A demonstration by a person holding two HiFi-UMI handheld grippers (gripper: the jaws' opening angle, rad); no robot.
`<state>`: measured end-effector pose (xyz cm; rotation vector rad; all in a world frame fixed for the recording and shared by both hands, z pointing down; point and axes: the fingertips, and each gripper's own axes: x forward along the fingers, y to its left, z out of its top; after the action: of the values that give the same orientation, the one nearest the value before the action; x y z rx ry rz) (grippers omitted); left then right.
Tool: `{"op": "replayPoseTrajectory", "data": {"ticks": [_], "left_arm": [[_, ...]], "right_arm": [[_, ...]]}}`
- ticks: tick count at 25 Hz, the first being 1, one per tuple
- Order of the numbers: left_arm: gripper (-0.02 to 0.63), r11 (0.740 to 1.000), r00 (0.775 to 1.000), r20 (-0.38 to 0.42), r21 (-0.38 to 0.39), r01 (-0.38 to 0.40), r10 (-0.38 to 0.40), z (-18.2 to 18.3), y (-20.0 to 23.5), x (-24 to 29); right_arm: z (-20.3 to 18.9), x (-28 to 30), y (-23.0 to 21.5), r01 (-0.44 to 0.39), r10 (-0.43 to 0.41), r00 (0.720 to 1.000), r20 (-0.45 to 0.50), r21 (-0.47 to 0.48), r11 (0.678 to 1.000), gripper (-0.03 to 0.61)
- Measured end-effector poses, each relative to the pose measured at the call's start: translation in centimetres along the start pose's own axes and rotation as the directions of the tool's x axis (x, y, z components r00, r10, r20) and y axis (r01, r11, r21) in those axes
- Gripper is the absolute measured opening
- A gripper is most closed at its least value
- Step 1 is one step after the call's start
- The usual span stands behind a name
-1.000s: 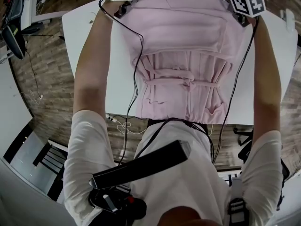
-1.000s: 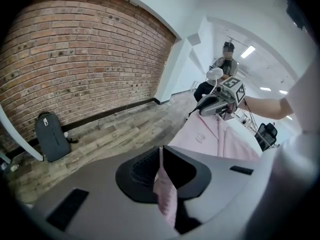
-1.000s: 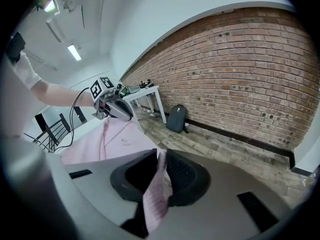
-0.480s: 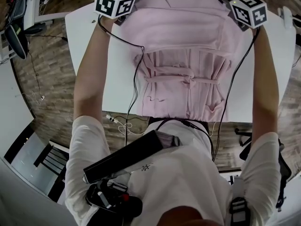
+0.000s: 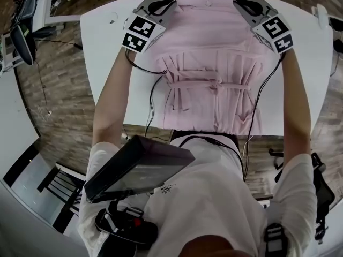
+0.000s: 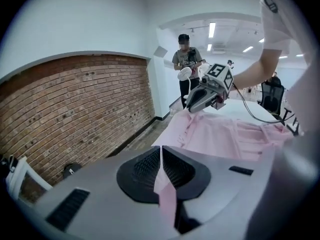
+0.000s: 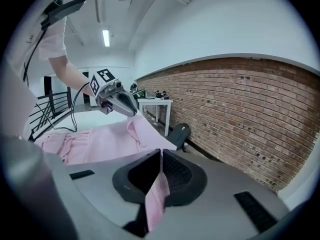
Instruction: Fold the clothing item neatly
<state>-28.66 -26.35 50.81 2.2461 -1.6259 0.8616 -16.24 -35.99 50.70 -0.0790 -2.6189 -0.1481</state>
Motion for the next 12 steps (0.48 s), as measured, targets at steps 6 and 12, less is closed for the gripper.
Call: {"op": "replayPoseTrajectory", "data": {"ticks": [6, 12], "left_arm": [[0.015, 0.996, 0.999, -0.011, 0.071, -0.049, 0.05, -2.1, -2.9, -1.2], [0.016, 0.995, 0.996, -0.063, 0.085, -0.053, 0.058, -5.4, -5.9, -1.1]], "right_arm": [[-1.2, -0.7, 2.8, -0.006, 0.006, 1.0, -0.012, -0.019, 1.0, 0.021], [-3.8, -0.9, 4.8, -0.002, -0.001, 0.997, -0.074, -0.044, 0.999, 0.021]]}}
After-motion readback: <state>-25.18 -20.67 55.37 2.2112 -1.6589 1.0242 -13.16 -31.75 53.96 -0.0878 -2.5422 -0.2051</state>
